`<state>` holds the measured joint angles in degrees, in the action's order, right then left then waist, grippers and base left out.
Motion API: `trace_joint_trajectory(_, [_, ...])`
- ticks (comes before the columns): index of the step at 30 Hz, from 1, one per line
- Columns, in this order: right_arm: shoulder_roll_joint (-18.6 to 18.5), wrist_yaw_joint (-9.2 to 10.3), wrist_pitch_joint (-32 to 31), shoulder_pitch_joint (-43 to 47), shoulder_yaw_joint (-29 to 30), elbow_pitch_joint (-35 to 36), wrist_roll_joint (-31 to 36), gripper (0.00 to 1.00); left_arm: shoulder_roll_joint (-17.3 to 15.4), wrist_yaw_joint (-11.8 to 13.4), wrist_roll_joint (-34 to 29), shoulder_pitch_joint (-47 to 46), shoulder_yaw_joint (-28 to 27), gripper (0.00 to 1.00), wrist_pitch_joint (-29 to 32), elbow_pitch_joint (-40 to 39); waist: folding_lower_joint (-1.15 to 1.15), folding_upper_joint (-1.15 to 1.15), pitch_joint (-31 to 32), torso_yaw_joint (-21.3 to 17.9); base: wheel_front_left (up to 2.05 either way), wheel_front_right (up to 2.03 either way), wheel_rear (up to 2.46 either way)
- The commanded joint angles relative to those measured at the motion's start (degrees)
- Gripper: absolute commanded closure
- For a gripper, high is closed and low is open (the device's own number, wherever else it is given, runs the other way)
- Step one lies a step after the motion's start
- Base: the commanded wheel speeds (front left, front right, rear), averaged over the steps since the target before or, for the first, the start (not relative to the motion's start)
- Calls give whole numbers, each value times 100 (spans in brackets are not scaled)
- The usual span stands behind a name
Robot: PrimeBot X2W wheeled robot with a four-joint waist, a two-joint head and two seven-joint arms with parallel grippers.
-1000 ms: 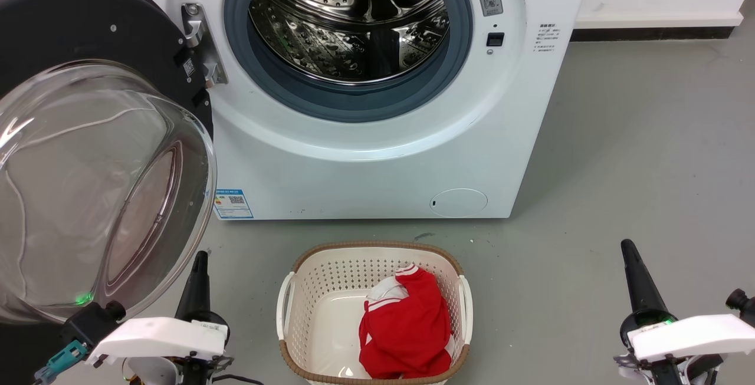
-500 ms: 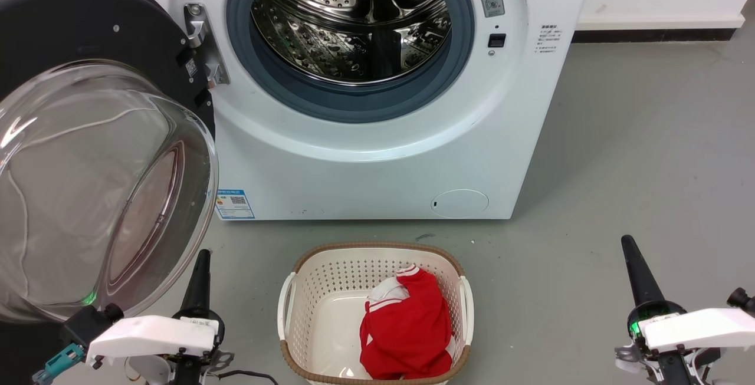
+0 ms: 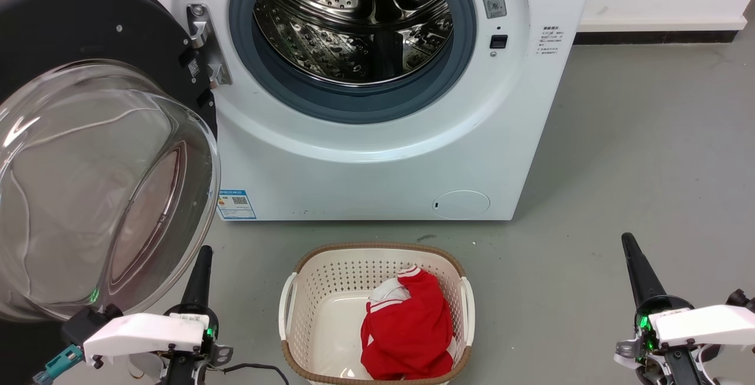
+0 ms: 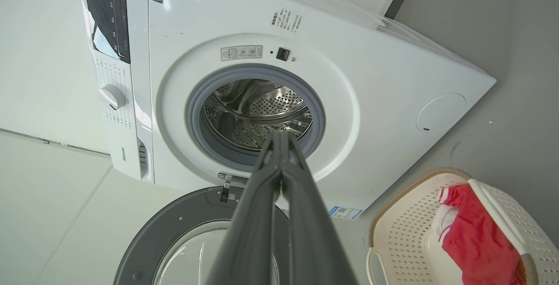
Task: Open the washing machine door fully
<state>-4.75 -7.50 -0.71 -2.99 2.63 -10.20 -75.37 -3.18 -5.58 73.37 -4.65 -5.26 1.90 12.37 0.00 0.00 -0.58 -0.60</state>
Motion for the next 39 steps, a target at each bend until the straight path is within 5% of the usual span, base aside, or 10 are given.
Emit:
trace_joint_trajectory(1, [-21,1,-38,-117,17,-9,-147,100,-3,-42,135,-92,-18,100,46,-13,0,0,2,2,0,0,0])
trace_joint_trajectory(39, [31,1,-396,-319,165,-376,-1825,100,34,-197,1834,-180,-139,100,462,174,0,0,38,56,0,0,0])
